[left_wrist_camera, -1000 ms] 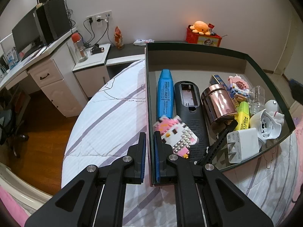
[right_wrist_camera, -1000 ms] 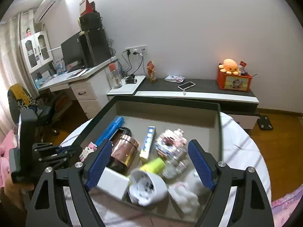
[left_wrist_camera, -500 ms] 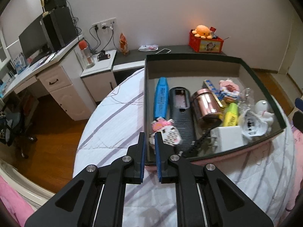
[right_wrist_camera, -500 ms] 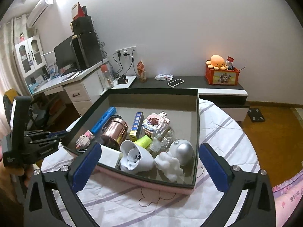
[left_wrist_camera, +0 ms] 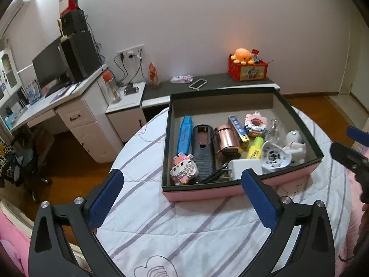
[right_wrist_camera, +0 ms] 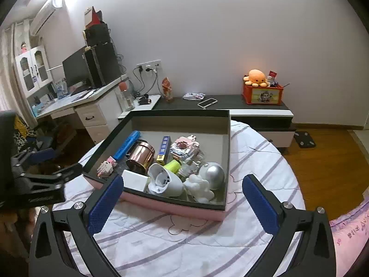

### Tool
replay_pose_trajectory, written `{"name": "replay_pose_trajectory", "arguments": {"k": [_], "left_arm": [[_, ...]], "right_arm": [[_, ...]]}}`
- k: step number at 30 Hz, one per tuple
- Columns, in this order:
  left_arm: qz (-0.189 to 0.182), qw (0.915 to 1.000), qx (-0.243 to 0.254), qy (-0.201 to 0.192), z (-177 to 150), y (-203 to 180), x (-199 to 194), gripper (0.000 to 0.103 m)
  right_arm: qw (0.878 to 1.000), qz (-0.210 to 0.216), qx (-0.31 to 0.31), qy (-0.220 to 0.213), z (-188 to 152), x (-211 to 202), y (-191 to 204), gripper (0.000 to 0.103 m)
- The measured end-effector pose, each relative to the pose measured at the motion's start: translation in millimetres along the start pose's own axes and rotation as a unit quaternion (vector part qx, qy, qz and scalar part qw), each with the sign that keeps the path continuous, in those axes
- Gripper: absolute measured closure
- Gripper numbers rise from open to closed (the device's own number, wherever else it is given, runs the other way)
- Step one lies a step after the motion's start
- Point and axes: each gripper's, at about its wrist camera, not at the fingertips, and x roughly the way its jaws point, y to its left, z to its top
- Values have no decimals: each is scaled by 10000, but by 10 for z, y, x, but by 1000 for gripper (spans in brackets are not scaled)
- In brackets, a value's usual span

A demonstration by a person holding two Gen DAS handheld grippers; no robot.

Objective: Organize rigid objects

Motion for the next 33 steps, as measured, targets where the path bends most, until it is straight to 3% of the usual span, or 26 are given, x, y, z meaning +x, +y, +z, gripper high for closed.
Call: {"name": "replay_pose_trajectory", "arguments": {"k": [11, 15, 23, 33], "left_arm": [[-182, 9990, -331, -226, -138, -100, -294, 0], [93, 9979, -402, -503, -192, -107, -466, 0], [-20, 9964, -543, -650, -300, -69, -705, 0], [-29, 9859, -573, -1572, -374, -17, -1388, 0]], "right_arm": [[9999, -161, -48, 12, -47, -153, 17, 0], [9998, -169, -98, -67, -57, -261, 64, 0], [9994, -191, -257, -143, -133, -422, 194, 0], [9974, -65, -383, -602, -162, -901, 365, 0]]}}
